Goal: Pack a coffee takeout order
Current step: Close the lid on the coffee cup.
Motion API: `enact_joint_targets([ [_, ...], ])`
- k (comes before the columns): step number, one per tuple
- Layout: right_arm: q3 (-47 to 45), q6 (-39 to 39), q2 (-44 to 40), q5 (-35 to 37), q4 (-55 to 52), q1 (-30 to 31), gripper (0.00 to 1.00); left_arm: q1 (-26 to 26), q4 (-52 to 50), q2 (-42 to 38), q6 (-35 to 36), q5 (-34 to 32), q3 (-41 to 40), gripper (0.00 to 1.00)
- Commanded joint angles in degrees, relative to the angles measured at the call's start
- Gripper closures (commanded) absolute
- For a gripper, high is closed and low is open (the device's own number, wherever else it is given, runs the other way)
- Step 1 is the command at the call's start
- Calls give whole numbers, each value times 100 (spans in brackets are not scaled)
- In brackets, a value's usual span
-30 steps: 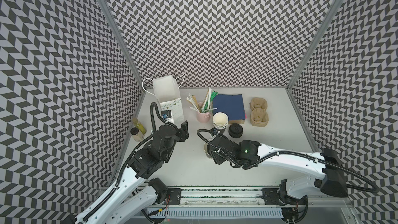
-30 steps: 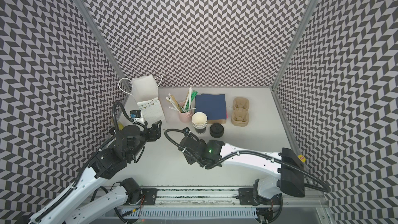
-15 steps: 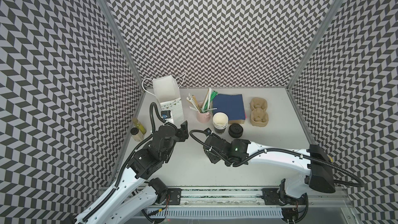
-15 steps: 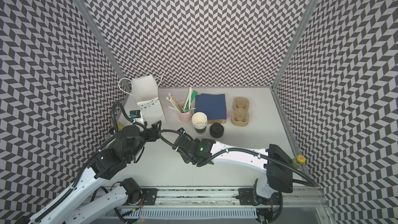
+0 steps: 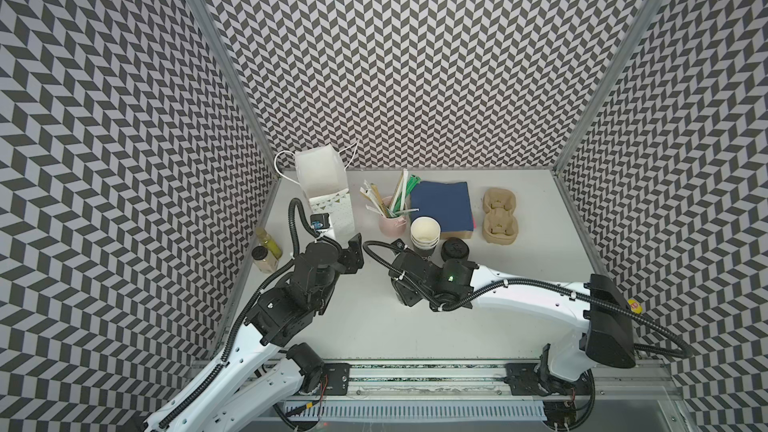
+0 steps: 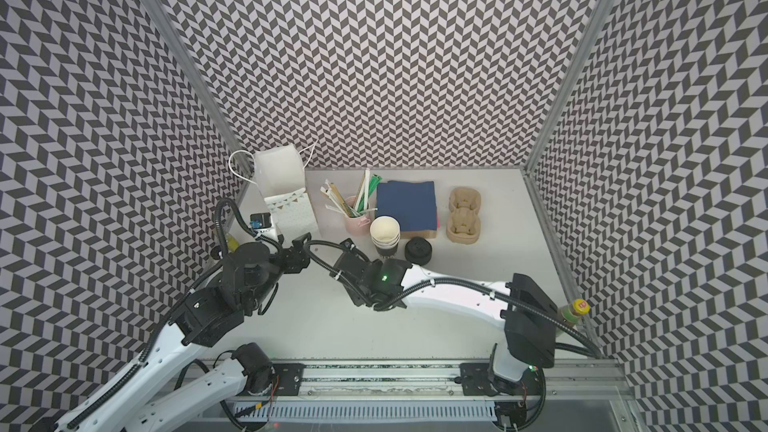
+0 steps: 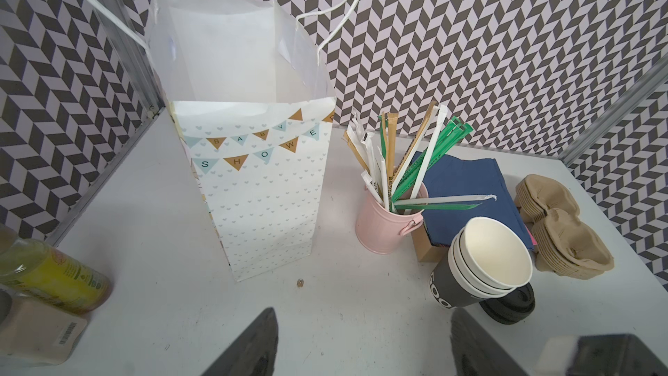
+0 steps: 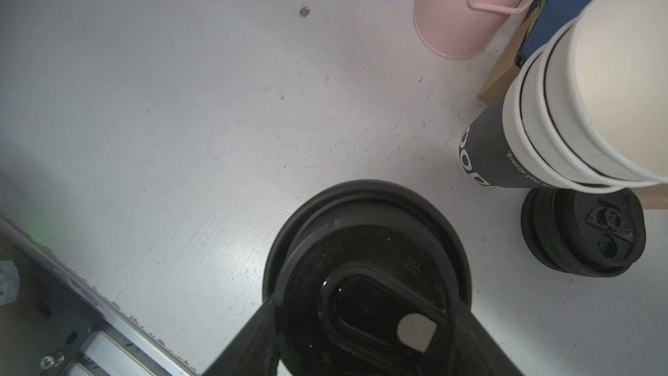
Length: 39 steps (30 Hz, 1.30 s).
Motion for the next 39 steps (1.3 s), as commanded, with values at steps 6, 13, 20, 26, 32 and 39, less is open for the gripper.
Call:
enact_joint_targets([
  [6, 124, -121, 75, -195, -129, -9, 37, 39, 31, -64, -28, -113, -44, 24],
  [13, 55, -205, 64, -354, -47, -119, 37, 39, 40, -64, -17, -103, -44, 24],
  [20, 75, -269, -11, -465, -161, -273, 37, 39, 40, -72, -21, -91, -53, 24],
  [26, 137, -368, 108, -561, -286, -273, 37, 48, 49, -53, -6, -88, -44, 24],
  [32, 162, -438, 154, -632, -282, -273, 37, 48, 49, -81, -18, -99, -53, 24],
  [39, 176, -476, 235, -623, -273, -273, 37, 55, 40, -55, -9, -91, -44, 24],
])
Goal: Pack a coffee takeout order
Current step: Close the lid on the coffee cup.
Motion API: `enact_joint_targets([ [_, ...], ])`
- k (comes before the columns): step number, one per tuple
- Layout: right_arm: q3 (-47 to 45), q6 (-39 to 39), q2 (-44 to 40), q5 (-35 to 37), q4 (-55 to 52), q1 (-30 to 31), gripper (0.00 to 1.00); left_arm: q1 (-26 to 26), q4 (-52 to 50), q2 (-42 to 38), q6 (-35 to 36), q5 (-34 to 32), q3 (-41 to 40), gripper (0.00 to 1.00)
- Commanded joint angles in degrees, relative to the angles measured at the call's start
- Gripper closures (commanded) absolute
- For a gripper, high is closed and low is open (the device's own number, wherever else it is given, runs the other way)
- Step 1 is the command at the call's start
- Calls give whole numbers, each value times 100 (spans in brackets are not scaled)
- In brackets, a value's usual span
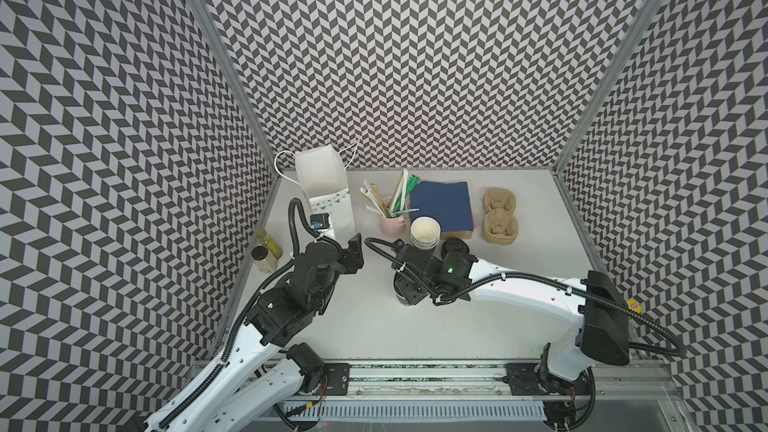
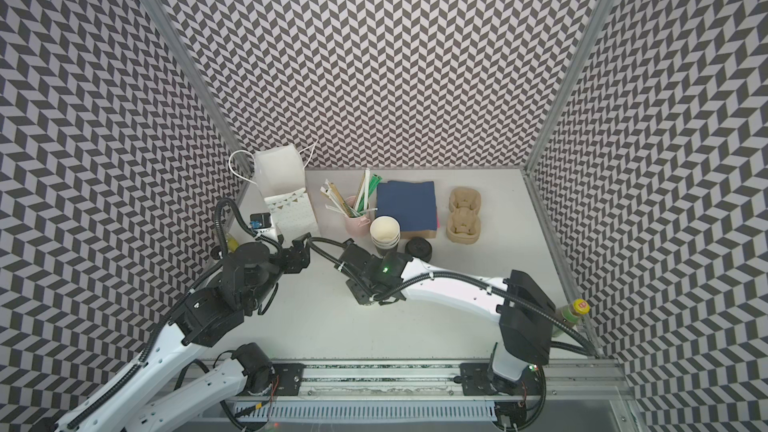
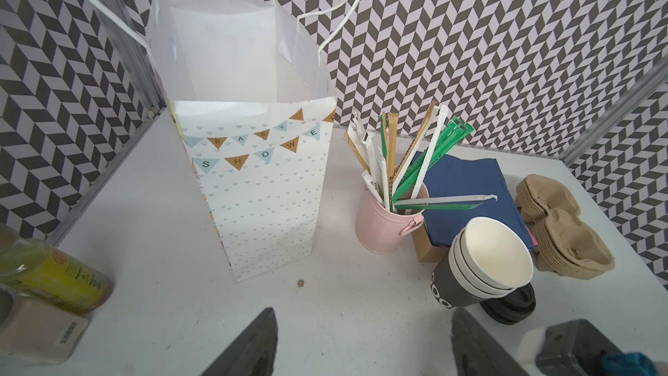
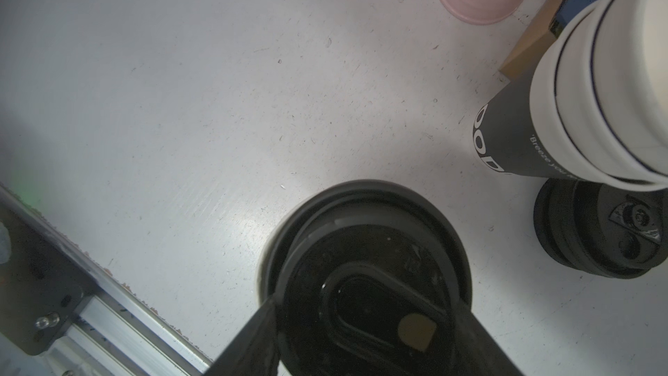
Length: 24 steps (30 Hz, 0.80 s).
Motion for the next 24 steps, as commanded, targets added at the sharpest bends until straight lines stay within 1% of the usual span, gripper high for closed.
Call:
enact_joint_targets([
  [1, 119, -66, 123, -23, 11, 11, 37, 27, 40, -59, -12, -93, -36, 24],
  [11, 391, -91, 72, -94, -156, 29, 38, 48, 51, -72, 0, -99, -44, 24],
  [14, 336, -125, 27, -294, -82, 33, 38, 57, 50, -88, -3, -101, -44, 24],
  [19, 121, -87, 10, -224, 2, 29, 38, 66, 62, -90, -3, -84, -44, 24],
  [24, 145, -57, 56, -64, -93, 29, 38, 66, 52, -72, 8, -75, -44, 24],
])
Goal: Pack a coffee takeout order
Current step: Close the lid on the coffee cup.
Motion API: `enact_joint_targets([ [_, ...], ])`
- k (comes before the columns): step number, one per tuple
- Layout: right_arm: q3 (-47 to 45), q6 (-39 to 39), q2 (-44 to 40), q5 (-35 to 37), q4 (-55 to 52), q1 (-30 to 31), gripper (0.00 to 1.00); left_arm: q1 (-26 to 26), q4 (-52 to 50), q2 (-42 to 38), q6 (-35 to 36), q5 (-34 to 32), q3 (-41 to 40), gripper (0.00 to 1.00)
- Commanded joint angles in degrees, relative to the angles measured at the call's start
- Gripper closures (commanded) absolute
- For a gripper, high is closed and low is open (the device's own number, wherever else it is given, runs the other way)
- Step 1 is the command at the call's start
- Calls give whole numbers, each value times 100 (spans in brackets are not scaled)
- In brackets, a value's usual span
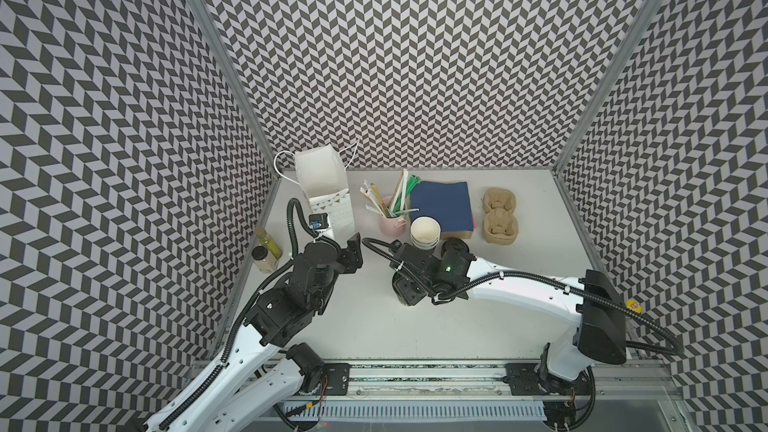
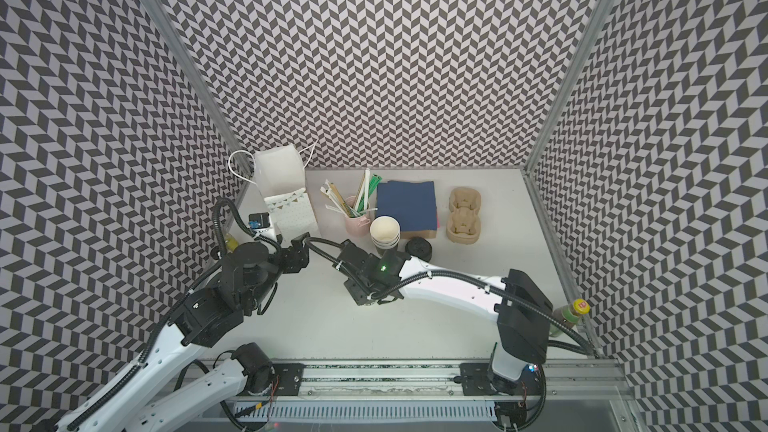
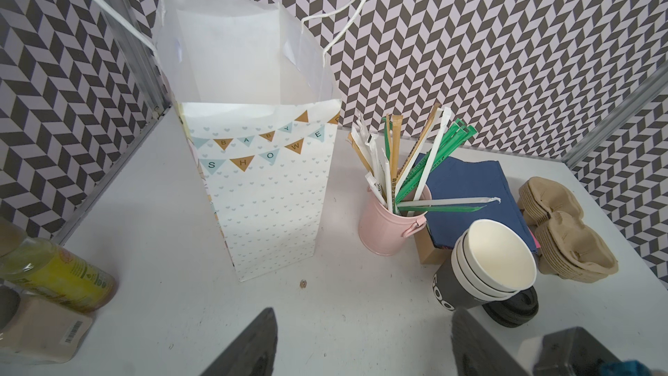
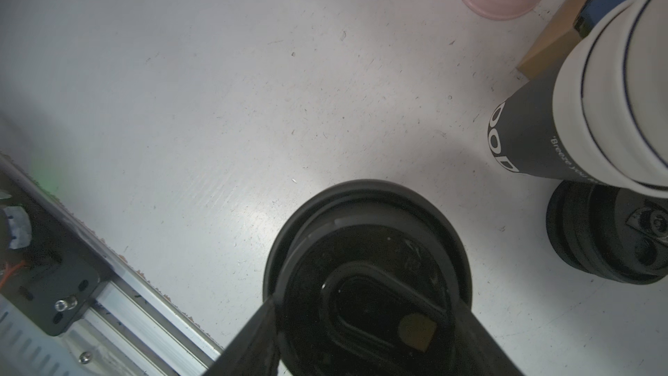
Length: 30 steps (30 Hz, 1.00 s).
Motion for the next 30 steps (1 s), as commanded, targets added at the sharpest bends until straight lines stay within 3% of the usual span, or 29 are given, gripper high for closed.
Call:
enact_joint_targets([
  [1, -28, 12, -54, 161, 55, 27, 38, 29, 49, -59, -12, -75, -44, 24],
  [30, -545, 45, -198, -474, 436, 37, 39, 29, 40, -59, -32, 11, -53, 24],
])
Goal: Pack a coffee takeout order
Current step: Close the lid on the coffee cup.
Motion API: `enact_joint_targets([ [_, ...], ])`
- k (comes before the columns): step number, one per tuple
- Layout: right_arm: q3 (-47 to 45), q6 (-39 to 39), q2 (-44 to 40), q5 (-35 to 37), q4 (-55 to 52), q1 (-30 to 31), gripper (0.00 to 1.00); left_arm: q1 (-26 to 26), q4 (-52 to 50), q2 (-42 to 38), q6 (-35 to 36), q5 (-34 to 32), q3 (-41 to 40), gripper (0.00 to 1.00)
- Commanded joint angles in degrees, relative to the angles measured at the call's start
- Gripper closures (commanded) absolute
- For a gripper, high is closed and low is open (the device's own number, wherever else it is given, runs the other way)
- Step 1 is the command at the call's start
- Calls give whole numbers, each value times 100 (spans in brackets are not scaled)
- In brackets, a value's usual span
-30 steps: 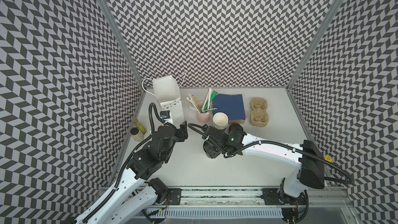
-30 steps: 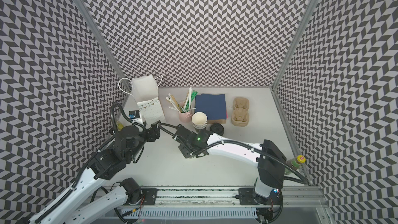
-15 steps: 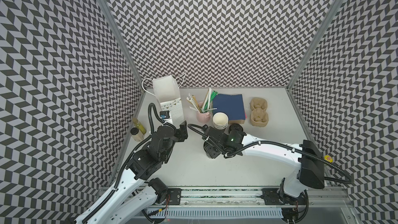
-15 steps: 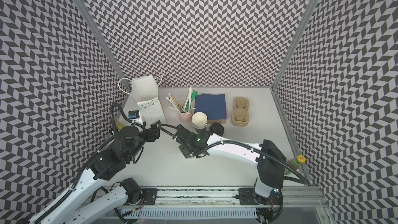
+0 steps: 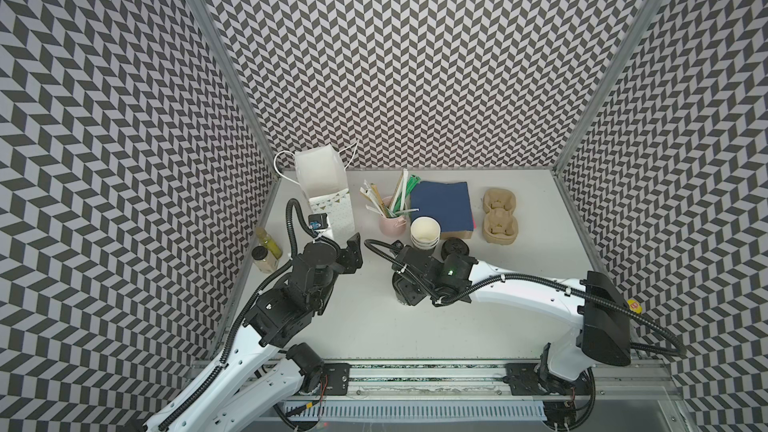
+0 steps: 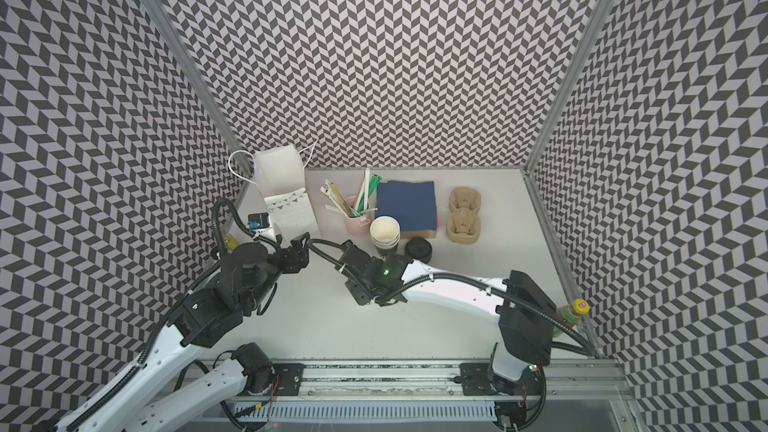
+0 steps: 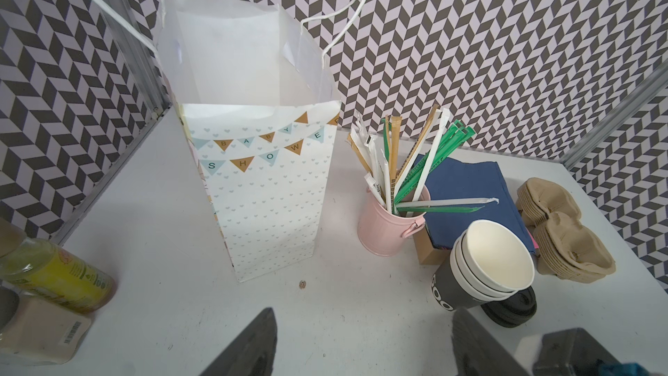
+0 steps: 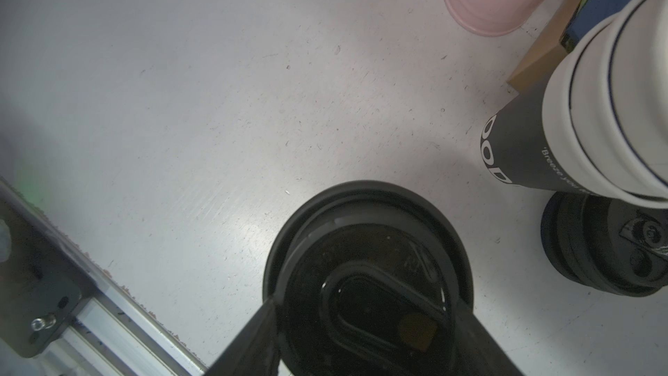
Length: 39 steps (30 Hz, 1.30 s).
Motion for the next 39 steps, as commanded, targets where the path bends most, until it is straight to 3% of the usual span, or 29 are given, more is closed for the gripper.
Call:
enact_joint_targets([
  [1, -142, 41, -12, -456, -90, 22, 39, 29, 32, -31, -33, -4, -51, 24],
  [22, 43, 70, 352, -382, -217, 224, 39, -357, -268, -226, -500, -152, -8, 23],
  [39, 300, -37, 457, -148, -572, 231, 39, -366, -295, -714, -618, -459, -101, 23],
])
